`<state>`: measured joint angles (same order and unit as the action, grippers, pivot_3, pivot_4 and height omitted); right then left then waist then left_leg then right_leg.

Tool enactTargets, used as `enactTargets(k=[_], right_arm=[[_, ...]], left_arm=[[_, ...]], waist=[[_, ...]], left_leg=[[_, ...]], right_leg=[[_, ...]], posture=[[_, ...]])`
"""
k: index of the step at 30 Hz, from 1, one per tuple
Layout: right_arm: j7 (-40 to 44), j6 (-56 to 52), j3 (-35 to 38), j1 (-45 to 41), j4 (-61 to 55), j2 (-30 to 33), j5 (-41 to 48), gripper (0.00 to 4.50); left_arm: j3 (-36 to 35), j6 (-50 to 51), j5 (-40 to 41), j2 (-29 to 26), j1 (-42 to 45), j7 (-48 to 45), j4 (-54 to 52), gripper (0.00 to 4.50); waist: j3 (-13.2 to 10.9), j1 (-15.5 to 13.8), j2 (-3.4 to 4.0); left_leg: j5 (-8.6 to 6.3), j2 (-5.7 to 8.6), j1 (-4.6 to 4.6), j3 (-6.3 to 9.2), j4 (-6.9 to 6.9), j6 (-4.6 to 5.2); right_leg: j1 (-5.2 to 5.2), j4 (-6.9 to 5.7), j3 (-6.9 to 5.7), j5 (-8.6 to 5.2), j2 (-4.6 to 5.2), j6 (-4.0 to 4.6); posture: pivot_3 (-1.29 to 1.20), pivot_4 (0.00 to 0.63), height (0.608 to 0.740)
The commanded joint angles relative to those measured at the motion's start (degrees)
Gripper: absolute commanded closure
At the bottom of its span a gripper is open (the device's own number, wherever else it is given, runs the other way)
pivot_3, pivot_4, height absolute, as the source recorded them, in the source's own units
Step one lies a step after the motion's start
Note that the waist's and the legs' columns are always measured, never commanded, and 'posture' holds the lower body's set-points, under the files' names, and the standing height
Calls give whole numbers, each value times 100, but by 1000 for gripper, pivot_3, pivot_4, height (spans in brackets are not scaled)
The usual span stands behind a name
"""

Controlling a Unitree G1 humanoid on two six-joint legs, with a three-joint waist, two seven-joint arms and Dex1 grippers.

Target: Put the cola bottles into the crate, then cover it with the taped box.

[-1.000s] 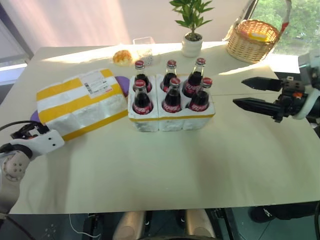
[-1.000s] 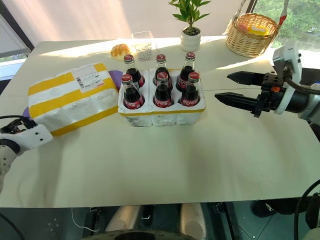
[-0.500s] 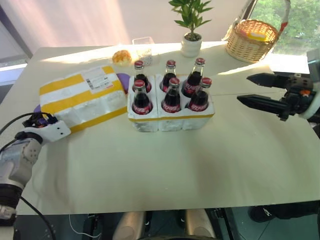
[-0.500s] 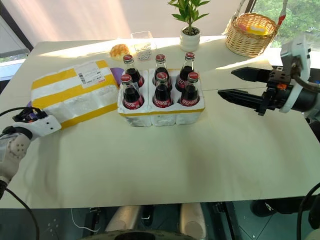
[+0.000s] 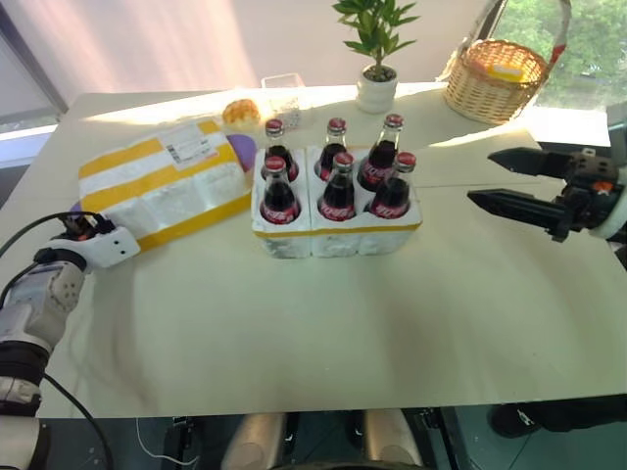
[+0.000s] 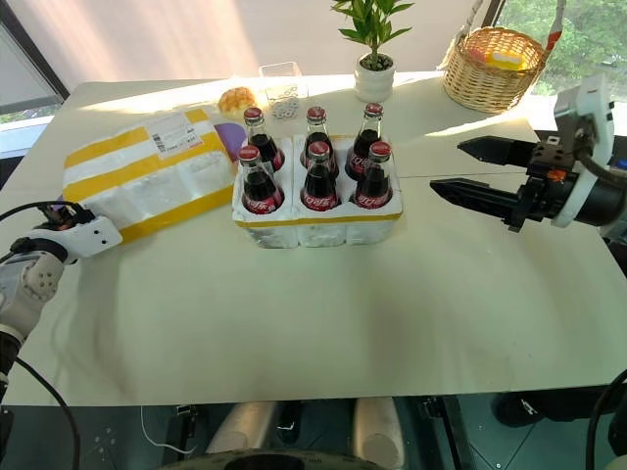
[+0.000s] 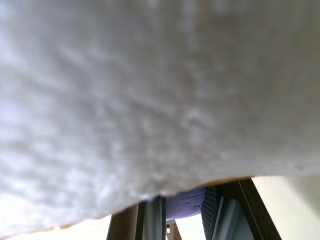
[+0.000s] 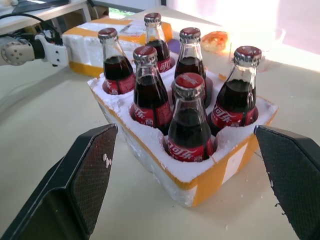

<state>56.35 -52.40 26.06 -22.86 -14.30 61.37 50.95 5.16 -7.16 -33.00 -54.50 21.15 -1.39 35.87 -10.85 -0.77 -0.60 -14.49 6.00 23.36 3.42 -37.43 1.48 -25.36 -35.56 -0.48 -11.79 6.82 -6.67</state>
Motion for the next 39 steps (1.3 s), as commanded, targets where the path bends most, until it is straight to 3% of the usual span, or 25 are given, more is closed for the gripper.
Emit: enactTargets(k=[1, 7, 17, 22, 29, 39], right_arm=[[37, 41, 310, -4, -78, 163, 67, 0], [46, 329, 218, 53, 74, 148, -207, 0], [207, 623, -108, -105, 377, 92, -450, 0], [296, 755, -264, -205, 522, 72, -563, 0], [221, 866, -267, -92, 493, -74, -628, 0], [-29, 789, -29, 85, 322, -288, -503, 0]], left_arm=[[-246, 52, 213, -213, 126, -142, 23, 4140], [-718, 196, 664, -581, 441, -506, -440, 4140], [-1096, 1042, 1306, -806, 1316, -1915, -2532, 4140], [-651, 1528, 1502, -501, 1917, -2942, -3892, 4140], [85, 2194, 1446, -201, 2512, -4231, -4947, 4140], [919, 2130, 578, -11, 2893, -4844, -5099, 4140]], waist=[[0, 1, 0], [-2, 7, -5], [-3, 7, -9], [-4, 3, -10], [-4, 43, -10], [-5, -9, -11]], left_leg=[[0, 0, 0, 0, -1, 0], [0, 0, 1, 0, -1, 0], [-1, 3, 4, -1, -4, 2], [-2, 4, 6, -3, -8, 4], [-4, 4, 6, -8, -26, 9], [-12, 5, 7, -7, -53, 24]], right_leg=[[0, 0, 0, 0, 0, 0], [-1, 1, 0, 0, -1, 0], [1, 4, -2, 1, -1, -2], [2, 5, -3, 1, -4, -2], [8, 0, -2, 2, -13, -5], [25, 1, -2, 5, -14, -10]], posture=[[0, 150, 740], [0, 150, 740], [0, 150, 740], [0, 150, 740], [0, 150, 740], [0, 150, 740]])
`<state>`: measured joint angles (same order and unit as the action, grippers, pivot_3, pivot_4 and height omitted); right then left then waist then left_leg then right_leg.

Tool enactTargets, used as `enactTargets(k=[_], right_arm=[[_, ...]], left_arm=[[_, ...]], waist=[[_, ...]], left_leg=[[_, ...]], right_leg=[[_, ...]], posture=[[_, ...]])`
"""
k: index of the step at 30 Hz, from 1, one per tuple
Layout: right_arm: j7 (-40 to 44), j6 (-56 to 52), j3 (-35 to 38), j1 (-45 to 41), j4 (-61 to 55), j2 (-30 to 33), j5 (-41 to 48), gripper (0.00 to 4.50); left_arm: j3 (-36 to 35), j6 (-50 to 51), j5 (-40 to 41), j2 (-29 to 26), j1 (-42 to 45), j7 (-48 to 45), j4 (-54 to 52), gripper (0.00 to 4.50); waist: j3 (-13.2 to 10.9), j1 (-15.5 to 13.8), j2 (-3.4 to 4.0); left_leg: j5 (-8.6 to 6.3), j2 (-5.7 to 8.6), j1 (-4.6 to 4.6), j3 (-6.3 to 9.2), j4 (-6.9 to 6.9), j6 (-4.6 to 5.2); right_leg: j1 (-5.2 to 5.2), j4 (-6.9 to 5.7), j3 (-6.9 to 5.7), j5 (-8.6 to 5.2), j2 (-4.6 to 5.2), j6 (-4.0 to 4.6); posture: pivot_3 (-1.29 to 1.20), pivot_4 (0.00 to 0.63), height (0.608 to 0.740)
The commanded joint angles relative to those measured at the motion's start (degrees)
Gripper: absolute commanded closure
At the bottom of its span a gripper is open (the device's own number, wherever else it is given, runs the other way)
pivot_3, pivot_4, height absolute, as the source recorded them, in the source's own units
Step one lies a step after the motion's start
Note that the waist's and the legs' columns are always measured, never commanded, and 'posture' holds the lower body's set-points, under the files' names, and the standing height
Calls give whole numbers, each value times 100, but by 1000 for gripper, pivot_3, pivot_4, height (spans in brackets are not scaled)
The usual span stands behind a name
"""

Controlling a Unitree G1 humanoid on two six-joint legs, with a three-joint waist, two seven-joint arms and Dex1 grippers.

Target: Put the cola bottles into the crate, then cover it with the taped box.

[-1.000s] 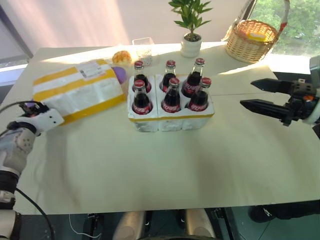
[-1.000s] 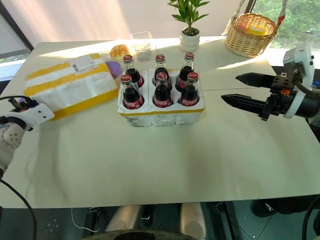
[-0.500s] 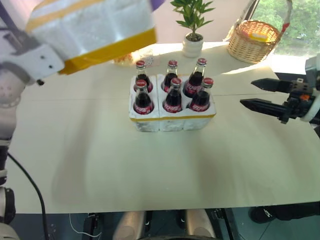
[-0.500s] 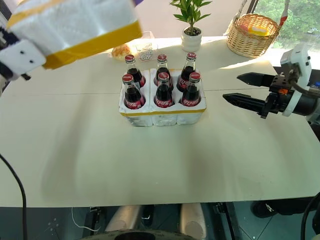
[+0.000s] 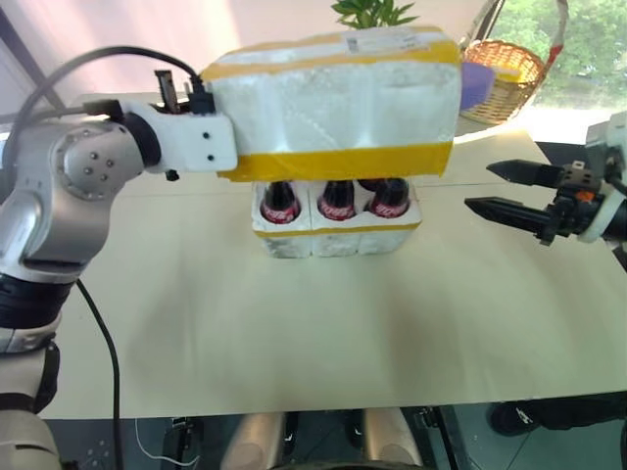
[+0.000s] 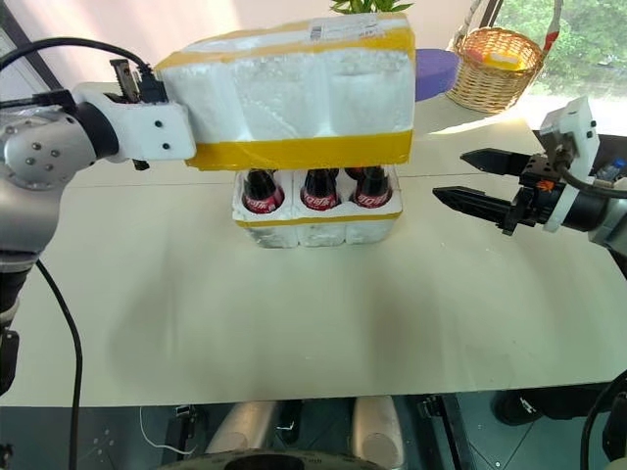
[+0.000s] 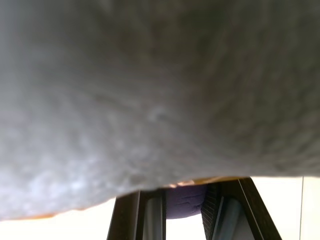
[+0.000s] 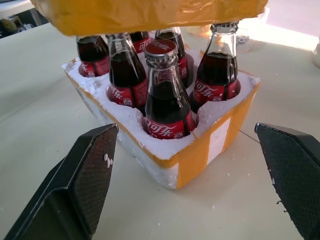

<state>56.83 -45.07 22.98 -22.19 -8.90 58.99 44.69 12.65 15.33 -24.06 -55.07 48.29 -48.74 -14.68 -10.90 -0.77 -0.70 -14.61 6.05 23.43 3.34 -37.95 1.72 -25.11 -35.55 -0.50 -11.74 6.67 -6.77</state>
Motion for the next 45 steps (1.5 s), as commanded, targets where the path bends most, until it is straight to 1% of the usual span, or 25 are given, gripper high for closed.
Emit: enactTargets(k=[1, 4, 10, 15, 17, 18, 19, 22, 27, 30, 32, 33, 35, 36, 38, 41, 43, 45], right_arm=[[-115, 45, 308, 36, -249, -78, 144, 0], [-208, 19, 376, 99, -333, -134, 196, 0], [-332, -7, 415, 145, -430, -178, 269, 0], [-388, 20, 426, 139, -418, -206, 295, 0], [-398, 26, 423, 147, -421, -217, 295, 0], [-401, 23, 429, 151, -425, -218, 300, 0], [-403, 21, 431, 152, -427, -220, 301, 0], [-376, 26, 425, 159, -417, -197, 288, 0], [-263, 45, 428, 132, -294, -106, 235, 0], [-198, 73, 393, 76, -189, -49, 173, 0], [-159, 89, 378, 72, -158, -21, 147, 0], [-134, 93, 377, 73, -144, -6, 138, 0], [-90, 93, 380, 66, -119, 12, 125, 0], [-71, 95, 370, 50, -95, 21, 111, 0], [-39, 105, 338, 19, -52, 38, 76, 0], [23, 132, 272, -30, 11, 68, 15, 0], [71, 131, 228, -111, 105, 97, -12, 0], [164, 122, 190, -146, 180, 147, -45, 0]], left_arm=[[257, -204, -503, 25, 188, -98, 35, 4140], [409, -367, -904, 42, 206, -45, 214, 4140], [450, -576, -1368, 254, 386, 61, 406, 4140], [364, -551, -1234, 499, 334, -163, 265, 4140], [273, -477, -1175, 539, 269, -232, 201, 3188], [223, -423, -1116, 535, 222, -313, 156, 2876], [173, -365, -1049, 526, 169, -406, 110, 2303], [-73, -67, -718, 490, -34, -724, -76, 861], [-589, 398, -312, 395, -299, -911, -271, 861], [-1061, 609, 211, 322, -529, -1016, -358, 861], [-1365, 1011, 658, 372, -642, -1154, -418, 861], [-1607, 1315, 1055, 405, -737, -1331, -449, 861], [-2259, 2125, 2118, 472, -995, -1866, -542, 861], [-2608, 2269, 2668, 454, -1197, -2192, -574, 861], [-3106, 2548, 3444, 361, -1516, -2601, -553, 861], [-3756, 3393, 4403, 235, -1814, -2887, -82, 861], [-3962, 3980, 4879, -8, -1883, -3063, 605, 861], [-4037, 4283, 5275, -276, -1958, -3302, 1015, 861]], waist=[[0, -8, 0], [0, 1, 0], [0, 2, 0], [0, 3, 0], [0, 3, 0], [0, 3, 0], [0, 3, 0], [0, 4, 0], [0, 5, 0], [0, 10, 0], [0, 9, 0], [0, 9, 0], [0, 12, 1], [-1, 15, 2], [-1, 25, 2], [-1, 30, 2], [-1, 32, 3], [-1, 32, 3]], left_leg=[[-2, 0, 0, 1, -6, 3], [-4, 2, 0, 1, -8, 6], [-4, 1, -1, 1, -9, 7], [-5, 1, -1, 1, -8, 8], [-5, 1, -1, 1, -9, 8], [-5, 1, -1, 1, -8, 8], [-5, 1, -1, 1, -9, 8], [-5, 1, -1, 1, -9, 8], [-5, 0, -1, 1, -9, 9], [-5, 1, -1, 1, -9, 9], [-5, 0, -1, 1, -9, 9], [-5, 0, -1, 1, -9, 9], [-6, 0, -1, 1, -9, 9], [-6, 0, -1, 2, -10, 9], [-6, -1, -2, 2, -10, 9], [-6, -2, -1, 2, -10, 8], [-6, -3, -3, 2, -10, 8], [-5, -3, -4, 2, -10, 7]], right_leg=[[4, 1, -1, 1, 0, -3], [8, 6, 0, 4, 0, -7], [7, 6, 0, 4, 0, -8], [7, 6, 0, 4, 0, -8], [7, 6, 0, 4, 0, -8], [7, 5, 0, 4, 1, -9], [7, 6, 0, 4, 1, -9], [7, 5, 0, 4, 1, -9], [7, 5, 0, 4, 0, -9], [6, 6, 0, 4, 0, -9], [6, 6, 0, 4, 0, -9], [6, 6, 0, 4, 1, -9], [6, 7, 0, 4, 1, -9], [6, 5, -1, 4, 0, -9], [3, 5, 0, 4, 0, -9], [3, 5, 0, 4, 0, -8], [3, 3, 0, 4, -1, -8], [5, 3, -1, 3, -3, -8]], posture=[[0, 150, 740], [0, 150, 740], [0, 150, 740], [0, 150, 740], [0, 150, 740], [0, 150, 740], [0, 150, 740], [0, 150, 740], [0, 150, 740], [0, 150, 740], [0, 150, 740], [0, 150, 740], [0, 150, 740], [0, 150, 740], [0, 150, 740], [0, 150, 740], [0, 150, 740], [0, 150, 740]])
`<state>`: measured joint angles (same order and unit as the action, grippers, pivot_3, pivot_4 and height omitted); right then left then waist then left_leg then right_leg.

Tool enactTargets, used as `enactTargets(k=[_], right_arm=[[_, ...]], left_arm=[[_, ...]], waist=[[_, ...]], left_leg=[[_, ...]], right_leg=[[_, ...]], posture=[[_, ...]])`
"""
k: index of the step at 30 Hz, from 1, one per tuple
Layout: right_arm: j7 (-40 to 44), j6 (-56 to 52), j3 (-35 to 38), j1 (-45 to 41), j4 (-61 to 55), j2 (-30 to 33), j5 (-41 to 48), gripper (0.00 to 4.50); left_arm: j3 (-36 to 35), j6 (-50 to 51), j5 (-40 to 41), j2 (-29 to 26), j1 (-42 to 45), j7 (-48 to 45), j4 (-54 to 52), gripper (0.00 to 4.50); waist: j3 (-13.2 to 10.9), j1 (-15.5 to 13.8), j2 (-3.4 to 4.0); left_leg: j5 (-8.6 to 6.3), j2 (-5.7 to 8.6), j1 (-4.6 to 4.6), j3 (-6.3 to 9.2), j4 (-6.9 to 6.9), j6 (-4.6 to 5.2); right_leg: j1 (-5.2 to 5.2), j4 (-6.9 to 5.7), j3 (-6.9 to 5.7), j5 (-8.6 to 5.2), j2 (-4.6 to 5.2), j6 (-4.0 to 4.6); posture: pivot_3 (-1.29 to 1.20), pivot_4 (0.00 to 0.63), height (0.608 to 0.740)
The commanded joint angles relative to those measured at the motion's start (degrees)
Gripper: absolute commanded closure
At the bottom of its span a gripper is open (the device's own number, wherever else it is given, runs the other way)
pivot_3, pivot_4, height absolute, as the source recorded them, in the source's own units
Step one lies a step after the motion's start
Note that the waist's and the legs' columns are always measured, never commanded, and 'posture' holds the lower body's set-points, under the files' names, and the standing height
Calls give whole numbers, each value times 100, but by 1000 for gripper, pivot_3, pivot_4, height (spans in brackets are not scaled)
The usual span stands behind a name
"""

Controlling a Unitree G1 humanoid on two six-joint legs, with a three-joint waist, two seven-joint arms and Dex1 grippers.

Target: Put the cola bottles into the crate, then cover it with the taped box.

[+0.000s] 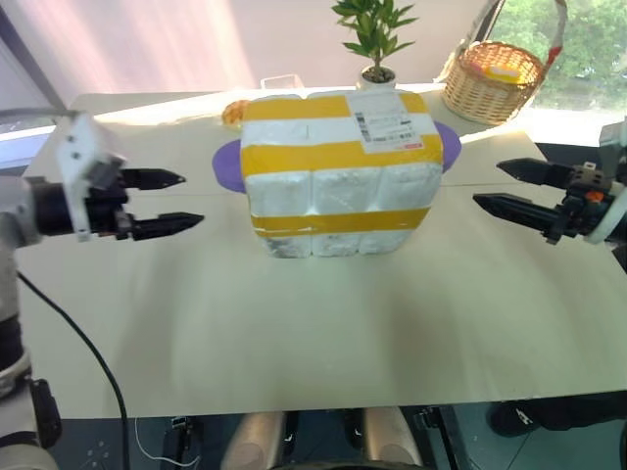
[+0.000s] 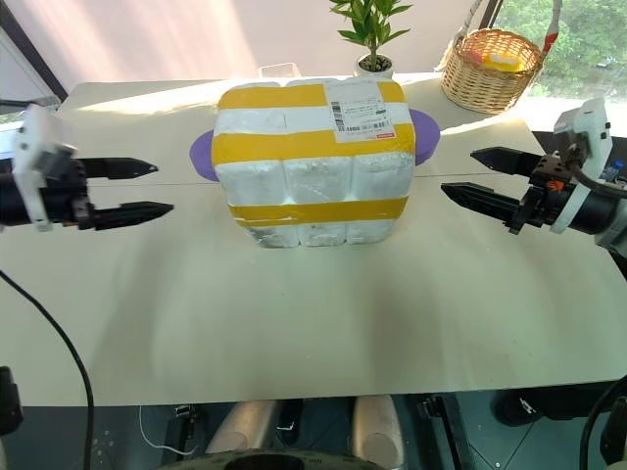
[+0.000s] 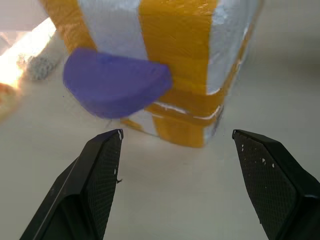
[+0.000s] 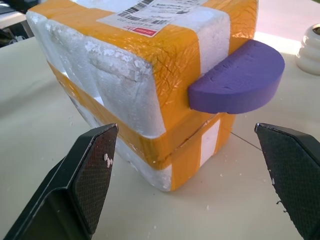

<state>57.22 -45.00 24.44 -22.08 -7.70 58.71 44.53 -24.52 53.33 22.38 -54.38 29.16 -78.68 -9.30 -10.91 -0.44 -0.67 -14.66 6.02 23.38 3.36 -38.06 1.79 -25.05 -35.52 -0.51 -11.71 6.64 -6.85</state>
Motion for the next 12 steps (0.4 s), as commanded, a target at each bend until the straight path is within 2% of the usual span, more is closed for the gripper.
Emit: enactTargets(k=[1, 7, 12], right_arm=[[188, 124, 25, -156, 89, 207, -53, 0], [673, 218, 2, -138, 244, 456, -116, 0], [805, 275, -105, -127, 258, 424, -146, 0]], left_arm=[[-317, 558, 776, -462, -60, -380, 612, 861], [-136, 616, 1270, -1097, -61, -684, 1289, 861], [-15, 247, 1354, -1246, -319, -670, 1202, 861]], waist=[[0, -5, 0], [-2, -12, 2], [-1, -3, 5]], left_leg=[[0, 0, -1, 0, 0, 0], [-4, 2, 1, 0, 1, 3], [-5, -1, 0, -1, 4, 0]], right_leg=[[1, 1, 0, 0, 0, 0], [0, 7, 1, 0, 7, 1], [-2, 7, 4, -1, 13, 1]], posture=[[0, 150, 740], [0, 150, 740], [0, 150, 740]])
